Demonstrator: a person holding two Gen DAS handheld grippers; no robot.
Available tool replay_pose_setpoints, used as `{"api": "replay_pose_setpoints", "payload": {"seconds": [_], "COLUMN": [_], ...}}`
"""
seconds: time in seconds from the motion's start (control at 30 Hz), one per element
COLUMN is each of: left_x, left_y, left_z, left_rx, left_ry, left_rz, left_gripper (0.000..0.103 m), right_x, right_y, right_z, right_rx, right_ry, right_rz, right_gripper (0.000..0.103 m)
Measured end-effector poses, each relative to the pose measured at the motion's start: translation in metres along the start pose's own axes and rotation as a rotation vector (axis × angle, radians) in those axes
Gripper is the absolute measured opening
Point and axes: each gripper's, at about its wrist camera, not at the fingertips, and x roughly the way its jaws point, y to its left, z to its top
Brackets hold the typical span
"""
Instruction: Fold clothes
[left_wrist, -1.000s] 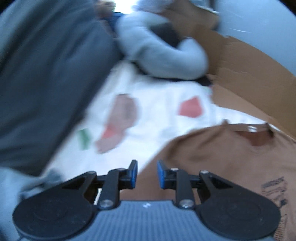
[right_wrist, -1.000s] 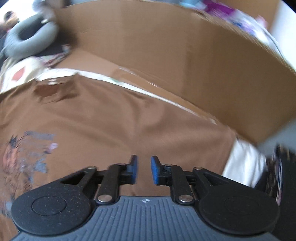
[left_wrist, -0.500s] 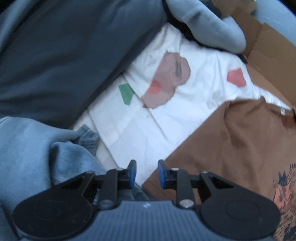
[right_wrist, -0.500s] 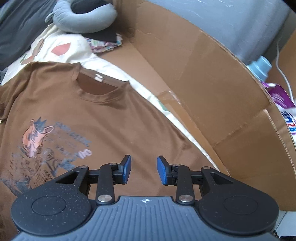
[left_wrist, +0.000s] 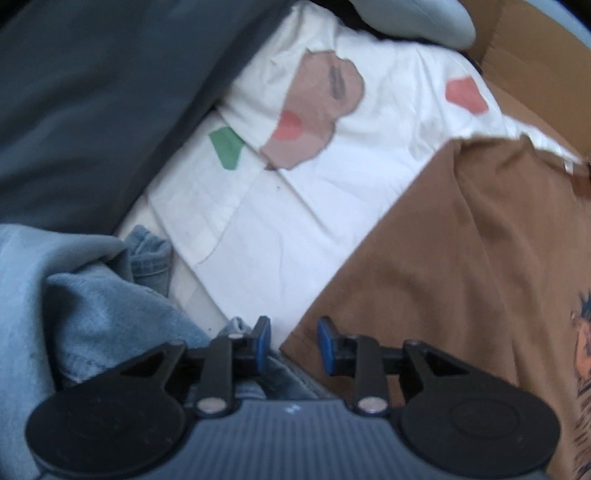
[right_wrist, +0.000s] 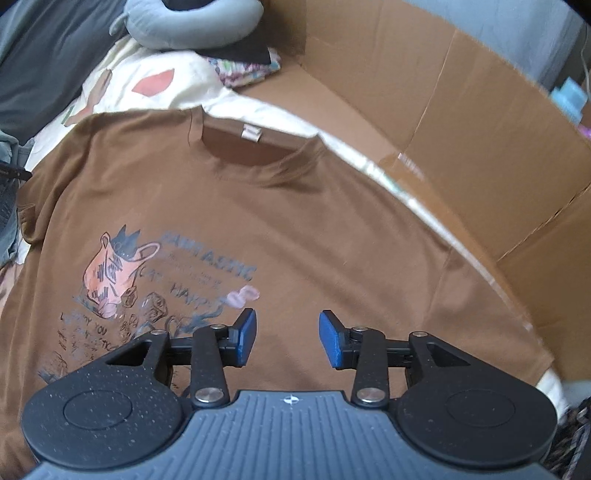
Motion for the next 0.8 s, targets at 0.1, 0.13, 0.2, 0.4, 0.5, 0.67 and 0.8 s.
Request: {"api": "replay_pose_setpoints", "payload": {"seconds": [0.1, 0.13, 0.2, 0.4, 0.5, 0.67, 0.8], "left_x": [0.006, 0.007, 0.01, 0.01, -0.006, -0.041, -0.054], "left_y": [-0.001, 0.0, 0.0, -0.001, 0.0, 0.007, 0.019], "left_z": [-0.002, -0.003, -0.004, -0.003, -0.001, 0.014, 0.03], "left_rx": [0.005, 0.005, 0.004, -0.004, -0.013, -0.003, 0.007], "left_ry": [0.017, 0.02, 0.025, 0.03, 0.004, -0.052, -0.07], "left_rz": [-0.023, -0.029, -0.039, -0.07, -0.071, -0.051, -0.013], "left_gripper": [0.032, 0.032, 0.032, 0.007, 0.005, 0.005, 0.005], "right_x": [0.011, 0.014, 0.02, 0.041, 0.049, 0.057, 0.063], "right_y": [0.008, 0.01, 0.015, 0.031, 0.042, 0.058, 0.069], "right_z": [-0.005, -0.006, -0.007, -0.002, 0.005, 0.021, 0.03], "right_rx": [0.02, 0.025, 0.038, 0.088, 0.082, 0.07, 0.058], "right_ry": [0.005, 0.005, 0.004, -0.01, -0.024, -0.044, -0.049], "right_rz": [0.025, 0.033, 0.041, 0.079, 0.104, 0.146, 0.169], "right_gripper": [0.045, 0.045, 0.045, 0.045, 0.045, 0.045, 0.045]}}
